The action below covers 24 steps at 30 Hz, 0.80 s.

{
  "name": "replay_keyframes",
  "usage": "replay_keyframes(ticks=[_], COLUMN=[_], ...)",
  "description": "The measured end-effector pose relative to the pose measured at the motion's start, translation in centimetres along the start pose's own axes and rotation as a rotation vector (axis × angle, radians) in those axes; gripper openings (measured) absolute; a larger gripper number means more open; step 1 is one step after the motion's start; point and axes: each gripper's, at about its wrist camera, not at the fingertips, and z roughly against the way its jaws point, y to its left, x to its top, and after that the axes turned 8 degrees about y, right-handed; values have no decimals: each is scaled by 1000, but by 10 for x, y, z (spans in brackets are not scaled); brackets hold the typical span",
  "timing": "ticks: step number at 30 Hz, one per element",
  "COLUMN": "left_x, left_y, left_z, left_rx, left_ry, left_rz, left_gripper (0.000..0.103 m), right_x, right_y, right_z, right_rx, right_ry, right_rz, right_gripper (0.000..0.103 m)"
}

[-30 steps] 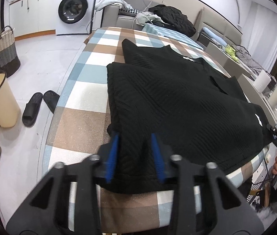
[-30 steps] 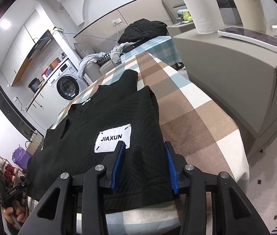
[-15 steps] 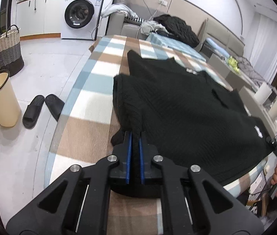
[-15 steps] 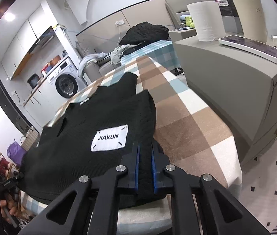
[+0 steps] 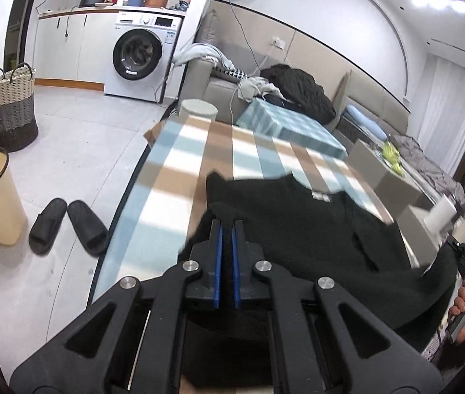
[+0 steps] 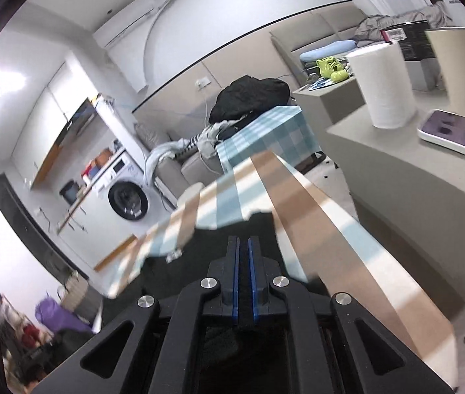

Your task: Fold small clothes

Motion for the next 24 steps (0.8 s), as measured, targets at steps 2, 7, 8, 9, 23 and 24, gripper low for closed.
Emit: replay_keyframes(ticks=[2,7,8,9,23,24], left_x=[16,32,31,29,-48,-54], left_y=[5,22,26,30,5,3], left_z=[-14,-47,-51,-55,-51,-52], left_rx=[12,87,111,109,43,45], left_ry=[2,34,45,65,209,221], left_rz=[18,89,99,110,-39,-44], left_gripper=[3,3,4,4,56,56], right_x=[10,16,15,13,-42,-46], right_y=[-2,-22,-27,-33,-44,-43], right_z=[-12,-48,-53,-58,-13,-10], right_rx=[-33,-120,-133,-146,-104,-104], right_ry=[-8,73,97,132,261,267], right_rz=[-31,-108,-124,-138,-7,9], right_gripper=[5,6,9,10,53,53])
